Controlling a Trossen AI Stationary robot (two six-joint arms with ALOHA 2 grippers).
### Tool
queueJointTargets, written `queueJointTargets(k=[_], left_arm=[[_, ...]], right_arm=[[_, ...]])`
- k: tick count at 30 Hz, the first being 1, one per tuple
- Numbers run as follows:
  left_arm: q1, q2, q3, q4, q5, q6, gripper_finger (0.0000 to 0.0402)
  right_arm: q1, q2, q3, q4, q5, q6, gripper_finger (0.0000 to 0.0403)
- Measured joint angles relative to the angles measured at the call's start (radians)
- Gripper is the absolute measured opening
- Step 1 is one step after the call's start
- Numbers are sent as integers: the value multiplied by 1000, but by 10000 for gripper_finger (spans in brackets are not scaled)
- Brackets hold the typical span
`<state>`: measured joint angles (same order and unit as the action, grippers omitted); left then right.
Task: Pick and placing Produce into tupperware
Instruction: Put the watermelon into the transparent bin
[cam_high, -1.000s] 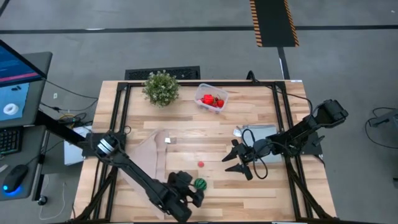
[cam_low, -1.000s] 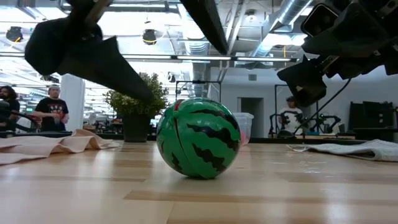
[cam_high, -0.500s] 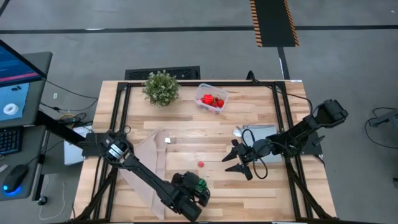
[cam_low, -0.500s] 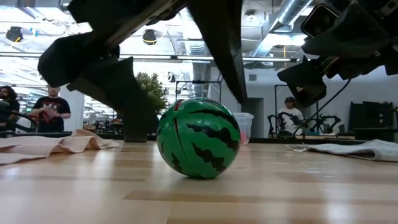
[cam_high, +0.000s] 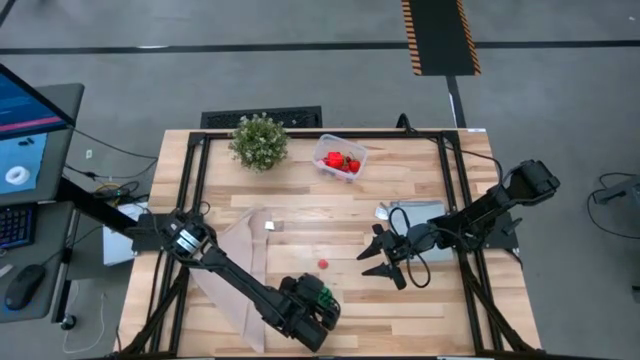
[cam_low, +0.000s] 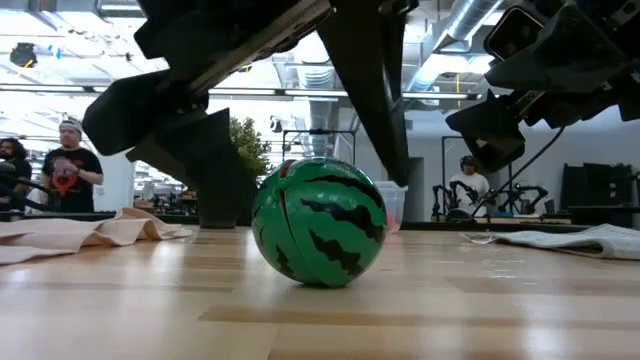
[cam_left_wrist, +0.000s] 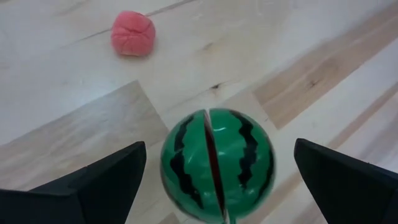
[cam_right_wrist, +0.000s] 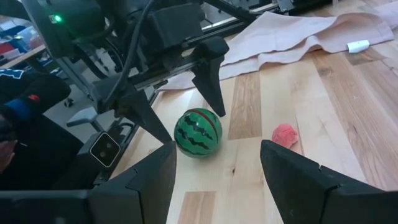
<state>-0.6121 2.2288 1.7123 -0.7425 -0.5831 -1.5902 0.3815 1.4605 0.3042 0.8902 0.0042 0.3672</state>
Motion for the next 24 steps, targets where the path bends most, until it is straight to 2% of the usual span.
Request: queueJointTargets(k=[2, 8, 16, 24], left_arm=[[5, 12, 2, 8, 4, 0, 397], [29, 45, 5, 7, 106, 1, 377], [28, 46, 4, -8, 89, 0, 345], [26, 47, 13, -48, 97, -9, 279]], right_arm=[[0, 0, 0, 0, 0, 0, 256], [0, 0, 0, -1, 0, 0, 256], [0, 0, 0, -16, 0, 0, 256], [0, 0, 0, -23, 0, 0, 256]])
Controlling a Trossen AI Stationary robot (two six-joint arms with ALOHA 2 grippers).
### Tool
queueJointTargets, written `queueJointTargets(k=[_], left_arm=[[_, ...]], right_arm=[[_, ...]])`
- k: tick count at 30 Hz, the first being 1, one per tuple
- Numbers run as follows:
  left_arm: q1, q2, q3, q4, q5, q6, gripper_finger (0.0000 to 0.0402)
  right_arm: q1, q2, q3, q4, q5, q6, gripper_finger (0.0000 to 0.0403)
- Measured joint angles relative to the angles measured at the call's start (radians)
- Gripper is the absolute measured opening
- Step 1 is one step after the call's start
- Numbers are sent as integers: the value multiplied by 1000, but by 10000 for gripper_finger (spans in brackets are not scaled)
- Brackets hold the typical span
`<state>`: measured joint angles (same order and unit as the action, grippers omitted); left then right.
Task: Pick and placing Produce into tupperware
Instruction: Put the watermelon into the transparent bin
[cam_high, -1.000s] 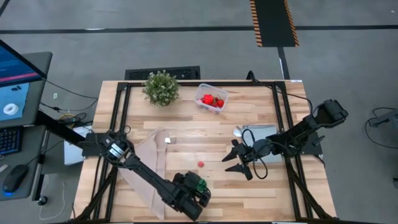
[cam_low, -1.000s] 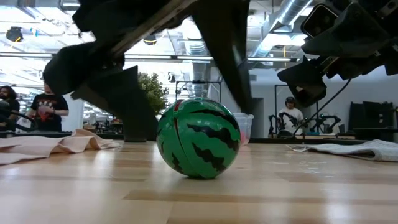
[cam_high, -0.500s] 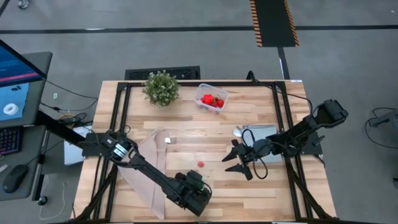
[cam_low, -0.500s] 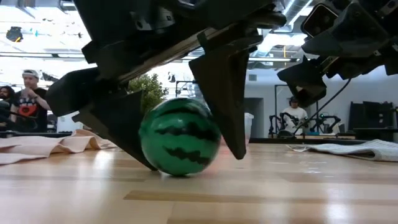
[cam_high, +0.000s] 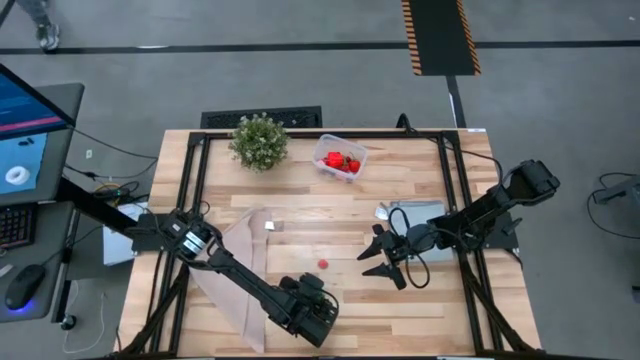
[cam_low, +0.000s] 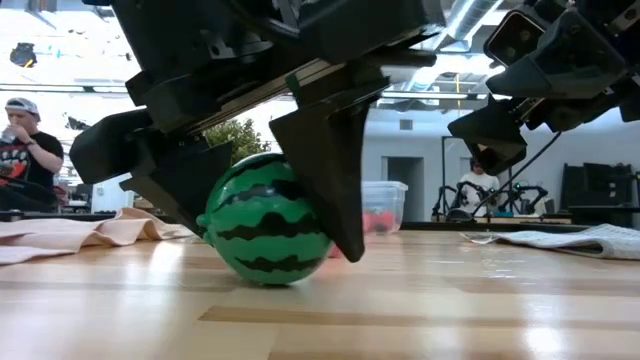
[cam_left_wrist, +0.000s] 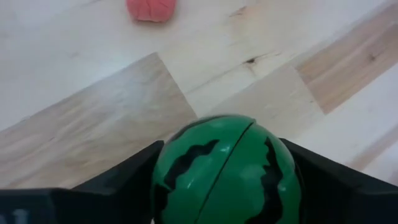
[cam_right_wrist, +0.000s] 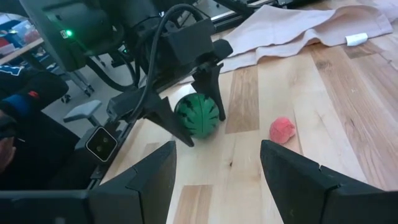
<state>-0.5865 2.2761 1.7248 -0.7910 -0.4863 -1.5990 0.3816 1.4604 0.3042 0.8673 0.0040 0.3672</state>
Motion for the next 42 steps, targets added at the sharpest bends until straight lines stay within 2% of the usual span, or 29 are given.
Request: queueJointTargets(k=[5, 9, 15, 18, 22, 25, 30, 35, 42], left_arm=[[-1, 0, 0, -12, 2, -8, 271], [-2, 1, 9, -19, 2, 9, 284], [4, 3, 104, -183, -71, 62, 268], [15, 3, 159, -247, -164, 164, 268], [32, 2, 234, -284, -282, 449, 268], [47, -19, 273, -364, -296, 475, 268], [50, -73, 276, -268, -410, 689, 268], [62, -156, 276, -327, -428, 623, 267], [88, -213, 274, -354, -472, 632, 267]], right_arm=[[0, 0, 0, -1, 0, 0, 256], [0, 0, 0, -1, 0, 0, 256], [0, 0, 0, -1, 0, 0, 256], [0, 0, 0, -1, 0, 0, 256], [0, 0, 0, -1, 0, 0, 256], [0, 0, 0, -2, 0, 0, 256], [0, 0, 0, -3, 0, 0, 256], [0, 0, 0, -4, 0, 0, 256], [0, 0, 0, -7, 0, 0, 256]])
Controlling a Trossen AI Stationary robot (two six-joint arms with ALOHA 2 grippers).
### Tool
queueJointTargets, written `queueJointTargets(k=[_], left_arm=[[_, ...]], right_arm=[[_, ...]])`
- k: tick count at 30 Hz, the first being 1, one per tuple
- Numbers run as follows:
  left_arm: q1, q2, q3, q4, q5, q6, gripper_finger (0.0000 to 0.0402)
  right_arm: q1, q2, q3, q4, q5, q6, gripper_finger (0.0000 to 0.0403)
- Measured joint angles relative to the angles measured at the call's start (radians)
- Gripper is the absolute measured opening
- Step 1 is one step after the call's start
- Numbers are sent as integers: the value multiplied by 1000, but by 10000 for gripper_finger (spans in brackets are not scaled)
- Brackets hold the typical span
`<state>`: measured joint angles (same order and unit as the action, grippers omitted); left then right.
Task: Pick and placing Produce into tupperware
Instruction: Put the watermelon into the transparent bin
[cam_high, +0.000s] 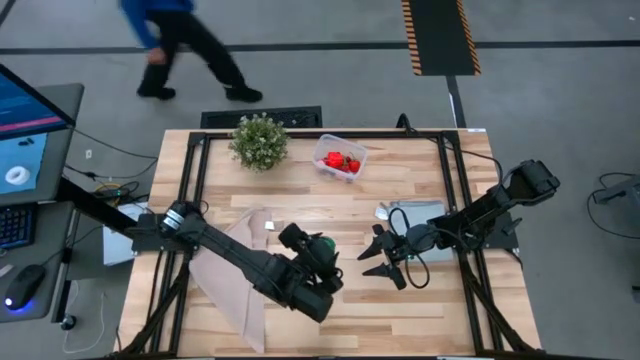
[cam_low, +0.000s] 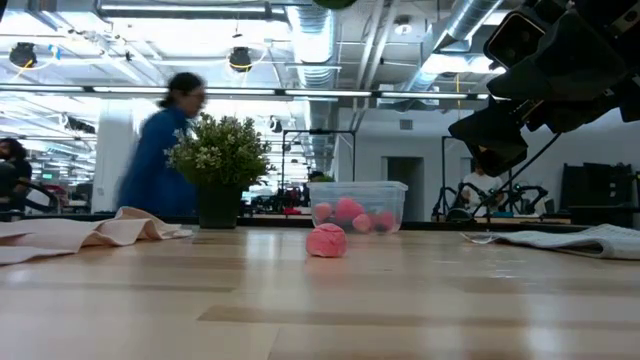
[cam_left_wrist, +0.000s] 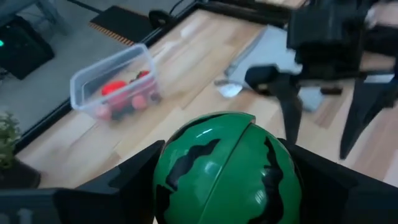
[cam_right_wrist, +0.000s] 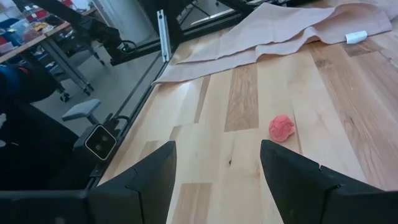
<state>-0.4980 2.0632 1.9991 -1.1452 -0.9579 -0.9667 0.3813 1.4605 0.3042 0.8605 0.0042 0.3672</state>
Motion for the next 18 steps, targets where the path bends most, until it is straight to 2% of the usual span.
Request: queueJointTargets(k=[3, 6, 8, 10, 12, 18], left_arm=[[11, -26, 0, 99, 25, 107, 267], [14, -51, 0, 304, 103, 329, 267], [27, -58, 1, 441, 189, 511, 267], [59, -56, 1, 560, 349, 687, 267], [96, -58, 0, 586, 471, 683, 267], [209, -51, -17, 640, 746, 749, 270]], right_arm=[[0, 0, 0, -1, 0, 0, 256], [0, 0, 0, -1, 0, 0, 256], [0, 0, 0, -3, 0, 0, 256], [0, 0, 0, -4, 0, 0, 256], [0, 0, 0, -8, 0, 0, 256], [0, 0, 0, -16, 0, 0, 256]])
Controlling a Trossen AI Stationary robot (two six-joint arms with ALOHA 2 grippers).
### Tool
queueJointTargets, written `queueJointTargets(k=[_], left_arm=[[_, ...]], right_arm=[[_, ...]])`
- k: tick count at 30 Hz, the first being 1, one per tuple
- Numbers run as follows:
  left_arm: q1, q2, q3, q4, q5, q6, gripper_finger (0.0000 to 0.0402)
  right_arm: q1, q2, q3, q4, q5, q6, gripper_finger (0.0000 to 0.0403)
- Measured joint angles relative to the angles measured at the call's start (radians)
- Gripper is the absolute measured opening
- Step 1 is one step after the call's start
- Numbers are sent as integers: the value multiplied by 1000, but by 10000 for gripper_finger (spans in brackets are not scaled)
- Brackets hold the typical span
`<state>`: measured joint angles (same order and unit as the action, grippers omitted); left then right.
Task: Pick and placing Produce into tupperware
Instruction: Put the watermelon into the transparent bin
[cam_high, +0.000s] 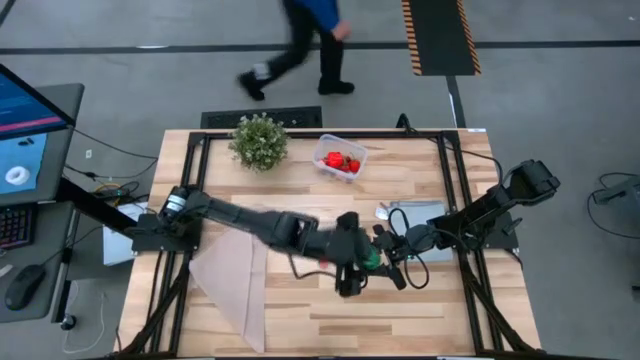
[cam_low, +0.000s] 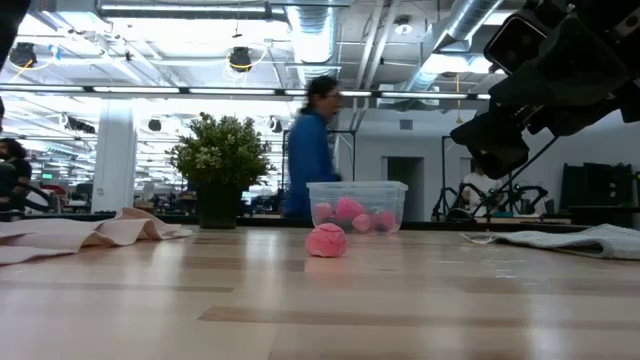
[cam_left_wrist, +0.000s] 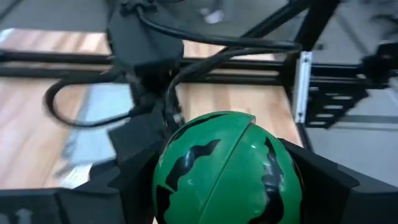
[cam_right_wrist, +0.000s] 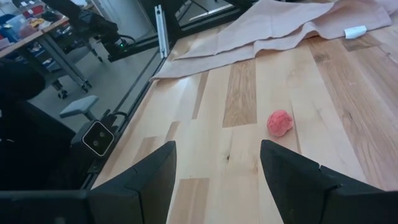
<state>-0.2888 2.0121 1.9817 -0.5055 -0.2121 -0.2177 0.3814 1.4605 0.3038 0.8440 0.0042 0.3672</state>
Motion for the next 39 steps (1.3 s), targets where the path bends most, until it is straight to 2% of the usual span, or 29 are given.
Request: queueJointTargets(k=[5, 7, 9, 16, 19, 24, 30, 35, 39], left_arm=[[118, -15, -92, 244, 268, 143, 267], [171, -32, -117, 288, 347, 126, 273], [229, -36, -120, 262, 390, 68, 282], [404, -67, -123, 5, 314, -26, 267], [469, -78, -122, -41, 299, -24, 267], [585, -80, -122, -35, 331, -9, 284], [674, -39, -122, -52, 322, -9, 270], [733, 38, -121, 17, 414, -23, 276], [771, 76, -124, 7, 462, -37, 291]], right_arm=[[0, 0, 0, -4, 0, 0, 256], [0, 0, 0, -4, 0, 0, 256], [0, 0, 0, -4, 0, 0, 256], [0, 0, 0, -2, 0, 0, 256], [0, 0, 0, -2, 0, 0, 256], [0, 0, 0, 0, 0, 0, 256], [0, 0, 0, 1, 0, 0, 256], [0, 0, 0, -3, 0, 0, 256], [0, 0, 0, -5, 0, 0, 256]])
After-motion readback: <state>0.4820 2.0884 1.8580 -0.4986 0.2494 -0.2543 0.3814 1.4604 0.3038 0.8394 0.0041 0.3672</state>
